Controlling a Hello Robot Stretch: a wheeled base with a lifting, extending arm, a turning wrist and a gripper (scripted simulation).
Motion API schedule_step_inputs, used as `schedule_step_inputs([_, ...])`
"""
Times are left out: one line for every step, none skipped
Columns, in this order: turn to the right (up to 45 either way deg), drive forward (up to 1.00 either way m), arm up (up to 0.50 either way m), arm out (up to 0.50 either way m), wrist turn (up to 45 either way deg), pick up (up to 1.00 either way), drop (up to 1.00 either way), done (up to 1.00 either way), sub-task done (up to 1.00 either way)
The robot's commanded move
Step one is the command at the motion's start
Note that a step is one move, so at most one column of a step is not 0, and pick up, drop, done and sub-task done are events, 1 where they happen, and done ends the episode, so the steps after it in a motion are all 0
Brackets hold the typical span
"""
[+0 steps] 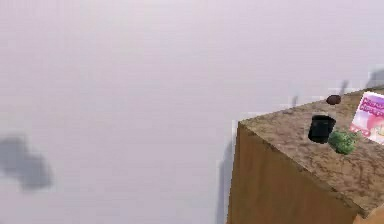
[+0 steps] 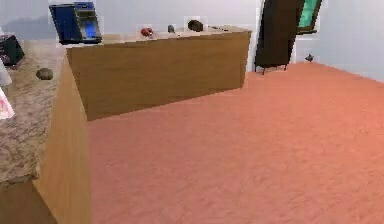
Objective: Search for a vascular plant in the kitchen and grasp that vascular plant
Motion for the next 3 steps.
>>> schedule_step_inputs([45.0, 0.0, 0.0, 0.0, 0.0, 0.0, 0.0, 0.0, 0.0])
schedule_step_inputs([45.0, 0.0, 0.0, 0.0, 0.0, 0.0, 0.0, 0.0, 0.0])
schedule_step_inputs([45.0, 0.0, 0.0, 0.0, 0.0, 0.0, 0.0, 0.0, 0.0])
